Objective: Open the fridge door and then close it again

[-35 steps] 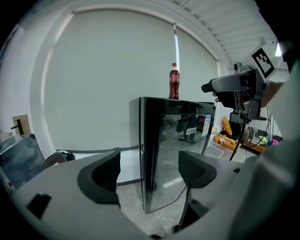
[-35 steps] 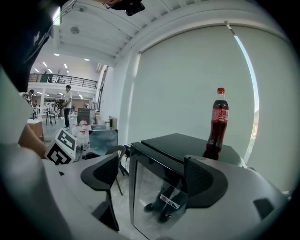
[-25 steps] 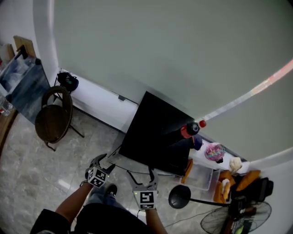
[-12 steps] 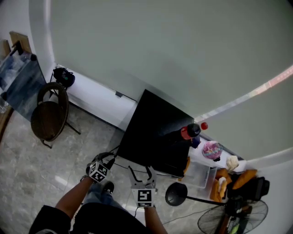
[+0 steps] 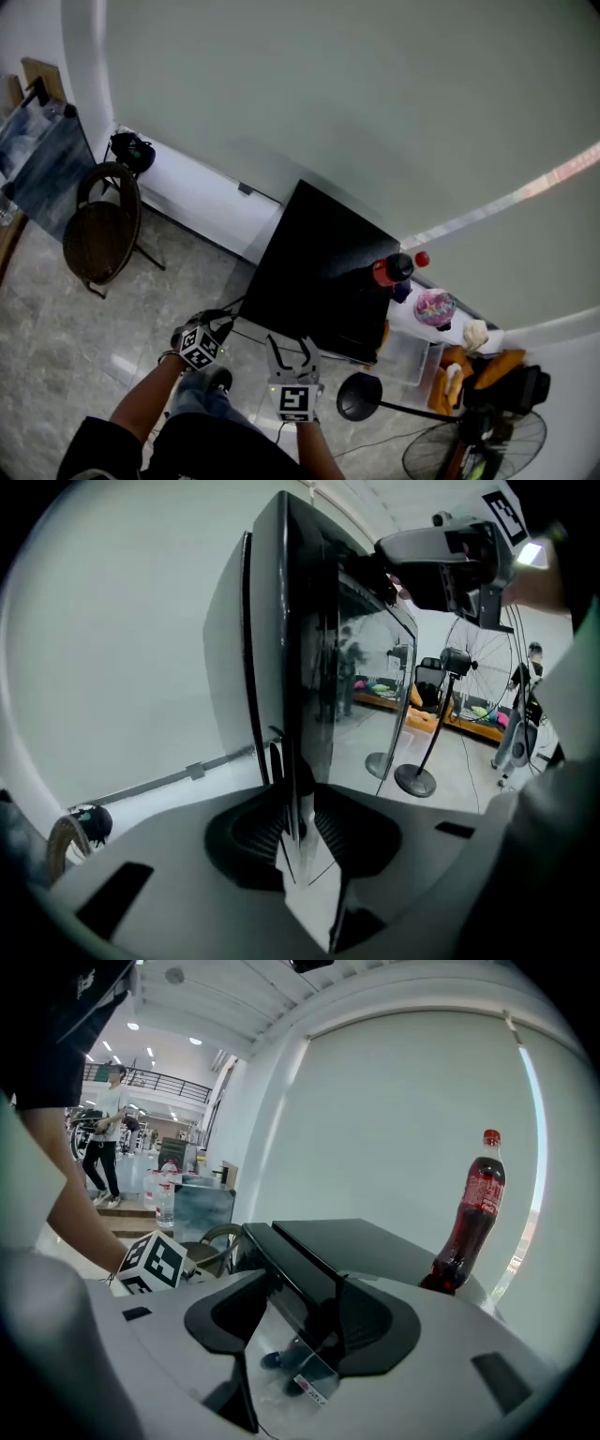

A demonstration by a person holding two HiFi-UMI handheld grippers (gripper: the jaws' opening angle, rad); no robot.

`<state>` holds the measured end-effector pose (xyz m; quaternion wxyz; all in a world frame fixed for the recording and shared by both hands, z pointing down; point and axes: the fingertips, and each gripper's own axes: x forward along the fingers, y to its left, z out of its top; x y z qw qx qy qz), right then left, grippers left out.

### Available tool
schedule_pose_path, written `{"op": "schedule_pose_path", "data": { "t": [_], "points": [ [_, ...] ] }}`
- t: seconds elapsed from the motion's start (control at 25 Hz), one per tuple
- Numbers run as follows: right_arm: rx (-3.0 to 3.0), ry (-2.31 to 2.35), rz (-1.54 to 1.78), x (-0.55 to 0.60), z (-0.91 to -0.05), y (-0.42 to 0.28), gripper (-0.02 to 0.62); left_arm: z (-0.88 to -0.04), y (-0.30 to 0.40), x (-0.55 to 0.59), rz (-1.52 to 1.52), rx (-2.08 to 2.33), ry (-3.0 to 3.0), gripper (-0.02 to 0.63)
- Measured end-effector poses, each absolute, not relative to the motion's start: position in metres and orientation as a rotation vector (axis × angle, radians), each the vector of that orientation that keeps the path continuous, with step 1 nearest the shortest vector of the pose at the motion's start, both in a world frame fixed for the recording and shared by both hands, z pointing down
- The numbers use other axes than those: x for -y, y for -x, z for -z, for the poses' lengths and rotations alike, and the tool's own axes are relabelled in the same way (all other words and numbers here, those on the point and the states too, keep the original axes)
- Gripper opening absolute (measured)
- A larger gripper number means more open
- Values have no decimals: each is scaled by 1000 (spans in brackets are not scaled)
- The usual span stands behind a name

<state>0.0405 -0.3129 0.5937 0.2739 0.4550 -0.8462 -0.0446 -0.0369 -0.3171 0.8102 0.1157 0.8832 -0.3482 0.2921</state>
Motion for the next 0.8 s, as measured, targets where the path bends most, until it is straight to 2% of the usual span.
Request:
{"op": "schedule_pose_path", "data": {
  "t": [0.8],
  "points": [
    [2297,-1208,121,309,-594,-36,236,-809,39,316,-989,1015,-2567,74]
  ]
}}
